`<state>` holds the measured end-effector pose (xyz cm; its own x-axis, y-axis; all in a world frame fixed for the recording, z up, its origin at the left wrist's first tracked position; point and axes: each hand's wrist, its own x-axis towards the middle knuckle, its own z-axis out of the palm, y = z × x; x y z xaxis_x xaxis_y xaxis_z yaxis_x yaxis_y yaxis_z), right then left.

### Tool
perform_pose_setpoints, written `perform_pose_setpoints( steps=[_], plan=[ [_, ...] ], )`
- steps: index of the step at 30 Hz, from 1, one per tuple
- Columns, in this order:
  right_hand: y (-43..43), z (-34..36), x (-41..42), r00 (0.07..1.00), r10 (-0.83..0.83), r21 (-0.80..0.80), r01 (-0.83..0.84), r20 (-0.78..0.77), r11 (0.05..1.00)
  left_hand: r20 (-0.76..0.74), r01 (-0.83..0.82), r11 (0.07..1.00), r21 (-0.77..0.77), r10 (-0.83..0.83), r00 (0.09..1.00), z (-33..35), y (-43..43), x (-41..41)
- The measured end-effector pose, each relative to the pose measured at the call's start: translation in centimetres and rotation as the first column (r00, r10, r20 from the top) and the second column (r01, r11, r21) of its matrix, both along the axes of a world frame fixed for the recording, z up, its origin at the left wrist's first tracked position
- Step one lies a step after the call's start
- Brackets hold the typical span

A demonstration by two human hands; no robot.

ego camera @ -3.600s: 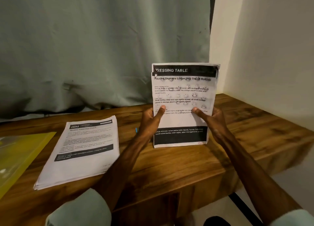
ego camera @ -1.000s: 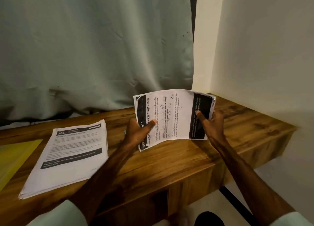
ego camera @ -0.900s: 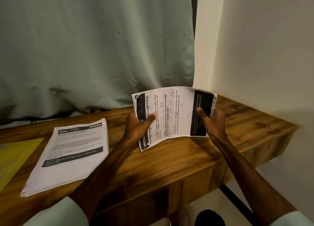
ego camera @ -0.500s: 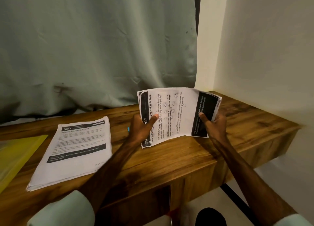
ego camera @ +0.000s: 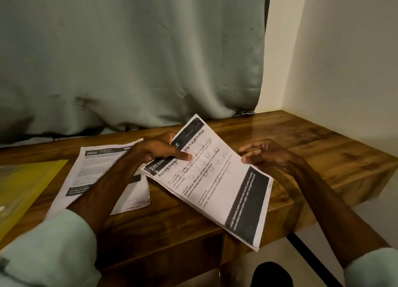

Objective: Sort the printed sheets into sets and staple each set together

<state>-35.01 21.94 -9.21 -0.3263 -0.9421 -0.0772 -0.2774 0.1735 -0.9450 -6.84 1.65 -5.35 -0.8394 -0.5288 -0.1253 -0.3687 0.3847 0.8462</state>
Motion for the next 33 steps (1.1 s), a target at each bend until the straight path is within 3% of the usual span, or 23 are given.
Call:
perform_pose_setpoints(
  steps=[3, 9, 12, 14, 16, 18, 21, 25, 33],
  plan=[
    [-3.1, -0.6, 2.2, 0.991, 0.119, 0.061, -0.123, 0.062, 0.991, 0.128, -0.014, 1.000, -0.018, 0.016, 0.992, -0.9, -1.0, -0.5],
    [-8.6, -0.1, 6.0, 0.980, 0.191, -0.073, -0.187, 0.053, 0.980, 0.215, 0.052, 0.998, 0.029, -0.057, 0.975, -1.2, -1.8, -1.8],
    [-10.4, -0.9, 6.1, 0.982, 0.181, -0.125, -0.173, 0.053, 0.977, 0.174, 0.013, 0.999, -0.030, -0.008, 0.985, -1.7, -3.3, -2.0],
    [-11.4, -1.7, 6.1, 0.989, 0.108, -0.146, -0.093, 0.099, 0.985, 0.011, -0.091, 0.982, -0.166, 0.094, 0.996, -2.5, -4.6, -2.4],
    [-12.1, -2.2, 6.4, 0.996, 0.029, -0.130, -0.018, 0.086, 0.991, -0.232, -0.263, 0.925, -0.272, 0.202, 0.951, -3.2, -5.0, -2.9],
    [-12.6, -2.8, 6.4, 0.997, -0.007, -0.128, 0.016, 0.073, 0.992, -0.374, -0.369, 0.862, -0.348, 0.233, 0.898, -4.0, -5.0, -3.5],
    [-12.8, -3.1, 6.5, 0.991, 0.018, -0.146, 0.002, 0.132, 0.989, -0.359, -0.399, 0.732, -0.552, 0.223, 0.906, -4.7, -4.0, -3.6],
    [-12.9, -3.4, 6.8, 0.991, 0.025, -0.159, -0.005, 0.129, 0.987, -0.175, -0.280, 0.628, -0.726, 0.225, 0.958, -5.8, -2.2, -3.6],
    [-12.8, -3.4, 7.1, 0.985, 0.060, -0.198, -0.028, 0.160, 0.980, -0.384, -0.376, 0.281, -0.883, 0.028, 0.923, -7.8, -2.8, -4.4]
  ],
)
